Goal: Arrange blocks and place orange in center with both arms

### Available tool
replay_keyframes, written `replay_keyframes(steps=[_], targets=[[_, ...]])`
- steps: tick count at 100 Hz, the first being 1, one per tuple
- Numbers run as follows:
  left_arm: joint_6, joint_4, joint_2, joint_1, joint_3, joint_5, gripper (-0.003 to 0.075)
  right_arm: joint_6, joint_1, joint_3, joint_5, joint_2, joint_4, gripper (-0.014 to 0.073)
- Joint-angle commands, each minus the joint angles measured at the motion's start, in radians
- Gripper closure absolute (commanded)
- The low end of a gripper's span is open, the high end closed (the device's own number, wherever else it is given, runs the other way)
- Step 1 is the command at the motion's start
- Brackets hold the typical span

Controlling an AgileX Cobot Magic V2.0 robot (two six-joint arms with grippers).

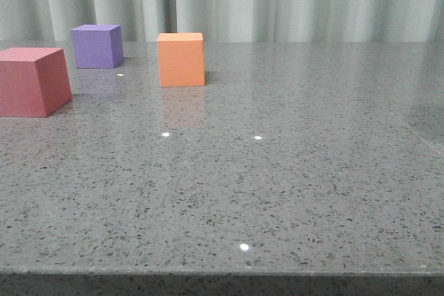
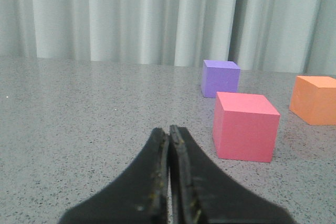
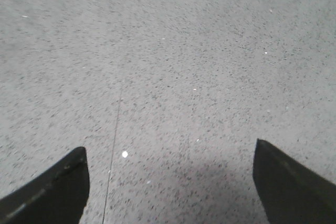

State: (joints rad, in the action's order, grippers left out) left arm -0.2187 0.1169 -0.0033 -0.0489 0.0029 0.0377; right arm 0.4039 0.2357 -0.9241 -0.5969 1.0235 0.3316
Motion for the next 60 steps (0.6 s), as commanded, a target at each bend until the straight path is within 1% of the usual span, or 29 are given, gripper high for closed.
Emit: replay_keyframes(steps=[1, 16, 30, 44, 60], targets=[[-0.011, 0.002, -0.036, 0.002, 0.042, -0.077, 0.0741, -0.010, -0.006, 0.074, 0.133, -0.122, 0.005, -0.0030], [-0.011, 0.002, -0.036, 0.002, 0.042, -0.077, 0.0741, -0.010, -0.006, 0.233, 0.164, -0.294, -0.001, -0.0030], [-0.011, 0.002, -0.036, 0.002, 0.042, -0.077, 0.0741, -0.010, -0.006, 0.332, 0.173, -0.437, -0.001, -0.0030], [-0.011, 0.002, -0.036, 0.002, 0.042, -0.077, 0.0741, -0.010, -0.006, 0.385, 0.174, -0.529, -0.001, -0.0030], [-0.011, 0.002, -0.036, 0.002, 0.042, -0.077, 0.0741, -0.010, -0.006, 0.402, 0.186, -0.551, -0.001, -0.0030]])
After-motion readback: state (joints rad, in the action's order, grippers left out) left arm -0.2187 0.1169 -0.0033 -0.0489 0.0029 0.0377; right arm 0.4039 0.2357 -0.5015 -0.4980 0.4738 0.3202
